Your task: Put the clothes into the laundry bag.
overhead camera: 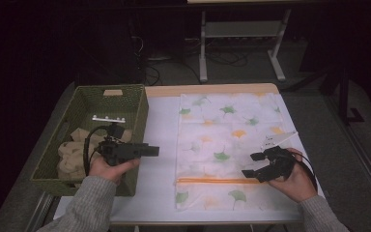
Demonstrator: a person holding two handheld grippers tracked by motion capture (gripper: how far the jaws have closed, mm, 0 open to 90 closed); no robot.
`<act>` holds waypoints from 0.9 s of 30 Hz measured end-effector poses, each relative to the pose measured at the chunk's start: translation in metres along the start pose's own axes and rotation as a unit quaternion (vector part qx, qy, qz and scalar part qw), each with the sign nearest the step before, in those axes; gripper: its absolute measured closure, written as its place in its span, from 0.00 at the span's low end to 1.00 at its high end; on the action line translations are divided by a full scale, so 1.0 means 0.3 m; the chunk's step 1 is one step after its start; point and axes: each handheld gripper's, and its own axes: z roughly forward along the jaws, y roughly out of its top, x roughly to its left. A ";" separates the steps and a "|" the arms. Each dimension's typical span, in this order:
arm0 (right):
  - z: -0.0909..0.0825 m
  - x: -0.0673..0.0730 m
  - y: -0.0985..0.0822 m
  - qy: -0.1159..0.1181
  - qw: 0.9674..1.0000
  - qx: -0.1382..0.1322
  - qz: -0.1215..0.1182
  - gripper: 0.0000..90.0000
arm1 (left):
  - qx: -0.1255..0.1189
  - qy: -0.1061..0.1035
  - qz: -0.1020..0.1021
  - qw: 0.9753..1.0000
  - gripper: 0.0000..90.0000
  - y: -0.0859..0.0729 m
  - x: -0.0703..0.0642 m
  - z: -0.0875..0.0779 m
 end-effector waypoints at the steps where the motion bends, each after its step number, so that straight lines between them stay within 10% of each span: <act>1: -0.001 0.000 0.000 0.000 1.000 0.000 0.000 0.28 | -0.003 0.000 -0.001 1.000 0.30 0.002 0.004 -0.009; 13: 0.000 -0.005 -0.002 0.002 1.000 0.002 0.005 0.27 | -0.031 0.049 -0.016 0.998 0.30 0.015 0.056 -0.161; 27: 0.016 -0.010 -0.001 0.006 1.000 0.011 0.006 0.27 | -0.047 0.120 -0.048 0.990 0.29 -0.027 0.167 -0.316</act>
